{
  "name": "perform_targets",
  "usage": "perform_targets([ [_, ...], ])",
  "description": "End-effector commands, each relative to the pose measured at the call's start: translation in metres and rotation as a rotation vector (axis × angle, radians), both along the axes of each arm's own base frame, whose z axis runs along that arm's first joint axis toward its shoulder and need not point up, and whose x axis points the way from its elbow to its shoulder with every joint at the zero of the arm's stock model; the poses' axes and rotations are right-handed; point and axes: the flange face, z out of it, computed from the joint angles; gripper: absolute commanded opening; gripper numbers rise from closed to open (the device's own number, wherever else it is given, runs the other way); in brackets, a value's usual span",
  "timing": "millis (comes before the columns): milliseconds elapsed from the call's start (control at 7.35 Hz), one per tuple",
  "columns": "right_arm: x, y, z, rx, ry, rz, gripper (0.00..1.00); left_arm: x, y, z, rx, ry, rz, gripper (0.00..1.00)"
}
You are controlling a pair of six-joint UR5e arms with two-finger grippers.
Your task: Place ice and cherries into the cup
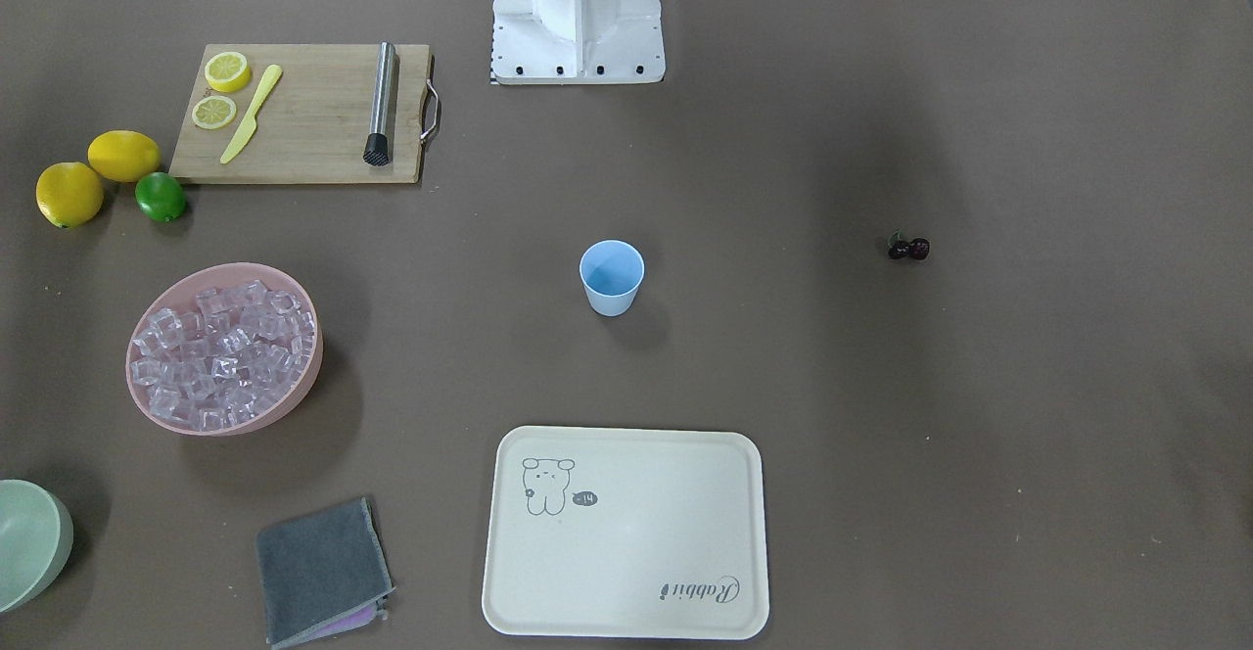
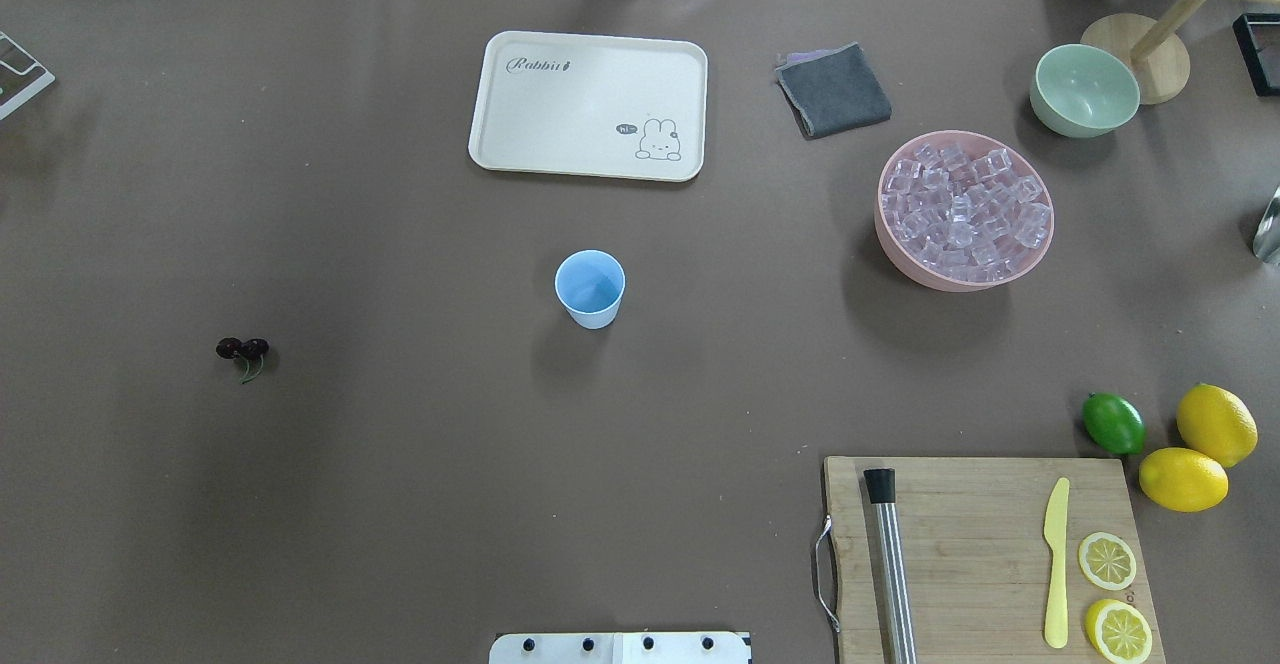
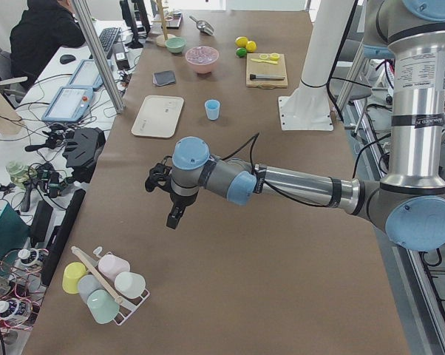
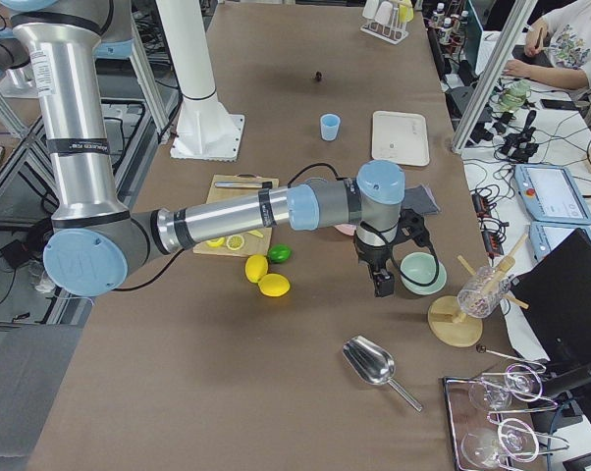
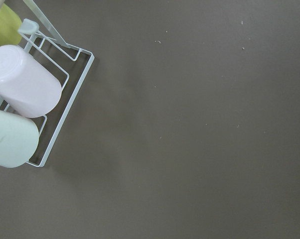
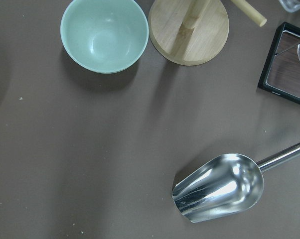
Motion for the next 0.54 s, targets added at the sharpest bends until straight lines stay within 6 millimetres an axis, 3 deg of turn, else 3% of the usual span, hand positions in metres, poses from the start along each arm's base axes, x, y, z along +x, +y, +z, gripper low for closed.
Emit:
perform_targets([
  [0,0.001,0.002,0.001,-0.01,-0.002,0.011,0.99,-0.001,0.009,0.004,-0.003,0.001,0.0,0.98],
  [136,0.0,0.001,-0.003,-0.009,-0.005,0.017,0.99,-0.001,0.009,0.004,-0.003,0.001,0.0,0.98],
  [272,-0.005,-0.008,-0.023,-0.009,-0.02,0.051,0.99,0.0,0.008,0.008,-0.009,0.0,0.001,0.98],
  [408,-0.031,-0.018,-0.06,-0.013,-0.049,0.084,0.98,0.0,0.005,0.005,-0.005,0.001,0.001,0.98],
])
